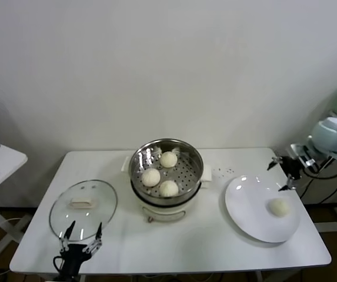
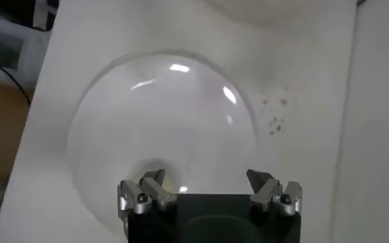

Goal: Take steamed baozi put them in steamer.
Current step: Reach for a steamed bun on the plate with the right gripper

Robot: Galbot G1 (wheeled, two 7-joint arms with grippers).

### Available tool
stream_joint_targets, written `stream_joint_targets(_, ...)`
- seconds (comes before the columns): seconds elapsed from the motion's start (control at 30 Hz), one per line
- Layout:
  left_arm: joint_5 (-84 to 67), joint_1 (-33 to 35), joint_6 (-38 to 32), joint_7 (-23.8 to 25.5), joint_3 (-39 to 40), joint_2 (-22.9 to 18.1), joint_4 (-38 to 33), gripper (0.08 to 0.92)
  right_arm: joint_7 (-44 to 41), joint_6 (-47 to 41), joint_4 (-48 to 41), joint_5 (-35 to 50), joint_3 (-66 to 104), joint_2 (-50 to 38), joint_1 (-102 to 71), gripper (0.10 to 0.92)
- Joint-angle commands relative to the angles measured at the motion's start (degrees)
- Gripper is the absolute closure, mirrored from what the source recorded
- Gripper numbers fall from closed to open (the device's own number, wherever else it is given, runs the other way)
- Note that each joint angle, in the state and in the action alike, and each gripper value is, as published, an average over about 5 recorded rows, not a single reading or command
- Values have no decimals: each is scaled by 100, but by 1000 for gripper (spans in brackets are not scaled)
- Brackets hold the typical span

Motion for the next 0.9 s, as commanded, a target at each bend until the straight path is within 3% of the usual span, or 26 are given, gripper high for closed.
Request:
stream_joint_targets(0.03, 28, 39, 9, -3, 12, -56, -19, 177, 124, -52, -745, -867, 1630, -255, -1930, 203)
stream_joint_targets(0.27, 34, 92, 1, -7, -43, -69, 27, 177, 136, -3, -1378, -1056, 1401, 317, -1847, 203)
stream_joint_targets(0.9, 53, 4, 44, -9, -77, -63, 195, 177, 149, -67, -1670, -830, 890, 1039, -1768, 203)
